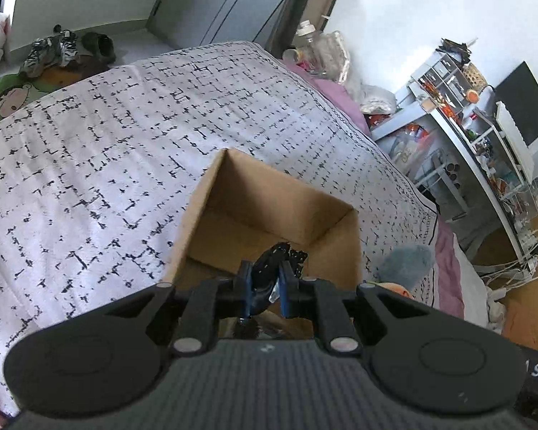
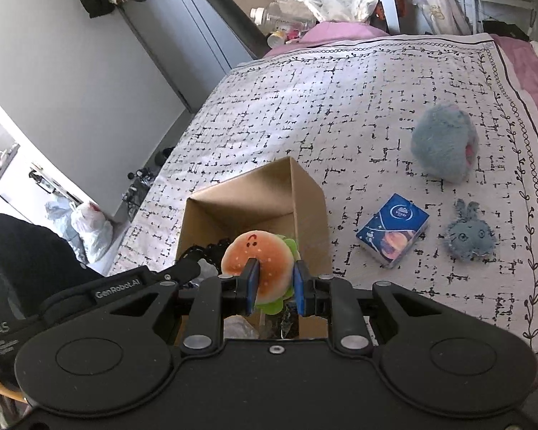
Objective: Organize soft objects
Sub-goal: 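Carry the burger plush and black lace item over the cardboard box with both tools, then open both tools to drop the items into the box and withdraw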
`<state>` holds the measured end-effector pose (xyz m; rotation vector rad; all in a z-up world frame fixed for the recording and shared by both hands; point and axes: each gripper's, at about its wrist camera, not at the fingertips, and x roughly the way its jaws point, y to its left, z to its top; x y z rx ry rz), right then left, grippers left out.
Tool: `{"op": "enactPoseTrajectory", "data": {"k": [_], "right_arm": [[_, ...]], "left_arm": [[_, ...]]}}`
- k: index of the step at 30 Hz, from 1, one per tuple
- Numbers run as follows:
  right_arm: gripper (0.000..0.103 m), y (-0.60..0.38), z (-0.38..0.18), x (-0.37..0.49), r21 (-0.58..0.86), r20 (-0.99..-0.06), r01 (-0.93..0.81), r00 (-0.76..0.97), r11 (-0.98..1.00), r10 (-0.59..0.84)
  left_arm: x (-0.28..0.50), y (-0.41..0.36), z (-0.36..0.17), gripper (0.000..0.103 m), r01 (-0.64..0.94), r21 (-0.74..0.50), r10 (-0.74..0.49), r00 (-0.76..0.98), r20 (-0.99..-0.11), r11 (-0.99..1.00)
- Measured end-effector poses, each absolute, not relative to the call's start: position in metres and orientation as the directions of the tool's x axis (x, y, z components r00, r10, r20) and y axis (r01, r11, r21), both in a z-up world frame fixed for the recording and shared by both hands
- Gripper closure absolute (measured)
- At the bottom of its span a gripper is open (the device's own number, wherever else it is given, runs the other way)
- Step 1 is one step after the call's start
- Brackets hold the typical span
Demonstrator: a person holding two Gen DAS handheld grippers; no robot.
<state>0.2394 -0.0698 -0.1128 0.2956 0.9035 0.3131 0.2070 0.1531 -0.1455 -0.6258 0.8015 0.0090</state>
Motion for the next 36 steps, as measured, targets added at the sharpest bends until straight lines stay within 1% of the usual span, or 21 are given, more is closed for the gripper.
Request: {"op": "enactPoseTrajectory", "data": {"k": [2,4,8,15,21,23,25,26,28,29,30,31,33,36], "right_arm": [[0.082,-0.064,-0.115,0.241,0.373,-0.723,-0.138,0.576,0.917,0.381],[0.082,-0.059,-0.117,0.242,0.364,-0.728,-0.14,0.574,0.921,0.375],[0.082,-0.048,-0.122,0.243,0.348,-0.74,-0.142,0.565,0.927,0.365],[0.082,-0.032,-0.127,0.244,0.332,-0.753,-0.155,0.55,0.93,0.361],[0.08,-0.025,-0.125,0.242,0.326,-0.752,-0.165,0.551,0.931,0.361],[0.075,-0.028,-0.123,0.241,0.321,-0.753,-0.164,0.553,0.933,0.356],[0.057,-0.033,-0.121,0.238,0.319,-0.753,-0.155,0.557,0.935,0.349],[0.054,-0.035,-0.119,0.236,0.317,-0.751,-0.151,0.563,0.936,0.345],[0.044,-0.042,-0.115,0.232,0.305,-0.743,-0.155,0.579,0.94,0.336],[0.039,-0.045,-0.112,0.23,0.294,-0.74,-0.158,0.586,0.943,0.329],[0.027,-0.048,-0.11,0.229,0.286,-0.739,-0.158,0.592,0.945,0.322],[0.016,-0.051,-0.108,0.226,0.278,-0.735,-0.157,0.6,0.948,0.315],[0.01,-0.058,-0.103,0.222,0.263,-0.719,-0.165,0.623,0.95,0.308],[0.003,-0.068,-0.098,0.216,0.239,-0.699,-0.176,0.652,0.955,0.295]], "left_arm": [[0.207,0.156,-0.145,0.088,-0.247,-0.527,-0.22,0.708,-0.671,0.813],[0.206,0.158,-0.144,0.085,-0.25,-0.517,-0.209,0.709,-0.673,0.819],[0.206,0.164,-0.145,0.085,-0.269,-0.514,-0.207,0.693,-0.691,0.814],[0.199,0.176,-0.141,0.083,-0.279,-0.55,-0.21,0.717,-0.664,0.787],[0.197,0.18,-0.14,0.083,-0.282,-0.555,-0.207,0.723,-0.659,0.782],[0.197,0.18,-0.14,0.083,-0.28,-0.552,-0.207,0.722,-0.661,0.785],[0.197,0.179,-0.14,0.083,-0.282,-0.541,-0.2,0.718,-0.667,0.792],[0.198,0.179,-0.14,0.081,-0.283,-0.536,-0.197,0.715,-0.67,0.796],[0.198,0.177,-0.14,0.073,-0.284,-0.523,-0.19,0.71,-0.678,0.804],[0.198,0.176,-0.139,0.066,-0.284,-0.515,-0.185,0.709,-0.681,0.808],[0.197,0.175,-0.138,0.059,-0.284,-0.506,-0.178,0.708,-0.683,0.815],[0.197,0.174,-0.137,0.056,-0.281,-0.5,-0.174,0.709,-0.683,0.819],[0.198,0.171,-0.135,0.043,-0.276,-0.49,-0.172,0.706,-0.687,0.827],[0.197,0.163,-0.129,0.034,-0.254,-0.471,-0.17,0.707,-0.686,0.845]]}}
